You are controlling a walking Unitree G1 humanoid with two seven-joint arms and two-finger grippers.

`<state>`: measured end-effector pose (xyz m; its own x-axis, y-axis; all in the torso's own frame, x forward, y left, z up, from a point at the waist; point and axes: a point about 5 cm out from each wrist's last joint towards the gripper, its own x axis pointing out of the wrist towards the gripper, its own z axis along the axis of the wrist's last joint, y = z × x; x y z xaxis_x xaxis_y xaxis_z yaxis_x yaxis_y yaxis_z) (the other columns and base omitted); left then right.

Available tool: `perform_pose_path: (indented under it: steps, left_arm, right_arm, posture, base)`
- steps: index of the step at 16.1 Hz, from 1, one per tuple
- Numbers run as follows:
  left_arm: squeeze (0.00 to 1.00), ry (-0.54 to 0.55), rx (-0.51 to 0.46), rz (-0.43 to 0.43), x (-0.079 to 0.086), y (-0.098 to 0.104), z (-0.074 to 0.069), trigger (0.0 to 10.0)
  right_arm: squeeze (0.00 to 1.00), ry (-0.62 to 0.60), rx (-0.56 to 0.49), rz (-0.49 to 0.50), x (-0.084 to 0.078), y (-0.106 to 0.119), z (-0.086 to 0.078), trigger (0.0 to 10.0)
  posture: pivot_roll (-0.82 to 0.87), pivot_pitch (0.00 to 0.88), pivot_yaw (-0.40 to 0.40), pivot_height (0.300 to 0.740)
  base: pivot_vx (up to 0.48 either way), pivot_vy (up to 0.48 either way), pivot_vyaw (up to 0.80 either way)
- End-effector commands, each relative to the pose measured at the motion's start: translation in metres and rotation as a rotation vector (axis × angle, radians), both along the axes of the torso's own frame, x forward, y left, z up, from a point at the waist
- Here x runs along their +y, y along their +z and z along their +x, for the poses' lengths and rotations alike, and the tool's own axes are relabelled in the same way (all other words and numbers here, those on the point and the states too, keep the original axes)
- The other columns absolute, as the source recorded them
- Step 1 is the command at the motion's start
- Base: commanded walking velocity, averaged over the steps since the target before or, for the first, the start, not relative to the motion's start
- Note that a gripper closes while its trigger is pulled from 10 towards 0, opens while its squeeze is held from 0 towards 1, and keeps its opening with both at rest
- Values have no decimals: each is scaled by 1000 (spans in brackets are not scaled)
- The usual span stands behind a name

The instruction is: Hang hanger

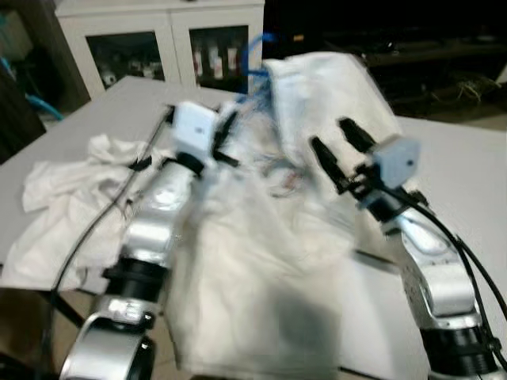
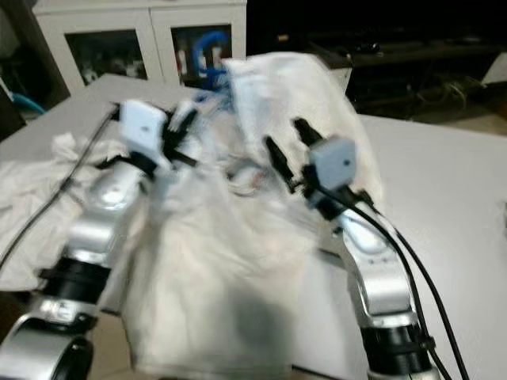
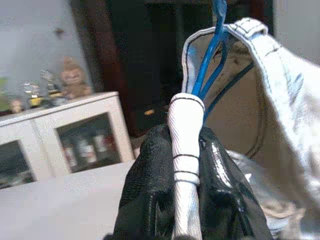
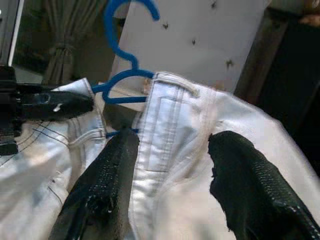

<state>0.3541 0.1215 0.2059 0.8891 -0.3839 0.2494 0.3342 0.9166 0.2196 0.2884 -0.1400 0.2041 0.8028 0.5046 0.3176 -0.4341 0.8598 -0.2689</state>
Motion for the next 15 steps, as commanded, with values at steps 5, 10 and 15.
perform_pose_path:
  steps: [5,10,15]
  left_arm:
    - [0,-41,-62,31,-13,11,-3,10000]
    - [0,-91,-71,90,-22,7,-6,10000]
    - [0,-142,-41,149,-30,-5,-11,10000]
  right_arm:
    - [0,-68,-18,-41,6,3,10,10000]
    - [0,-172,12,-101,16,-6,29,10000]
    - [0,-277,32,-121,20,-13,45,10000]
  posture:
    - [28,0,13,723]
    - [36,0,10,723]
    - [38,0,4,723]
  base:
    - [59,0,0]
    - [0,0,0]
    - [0,0,0]
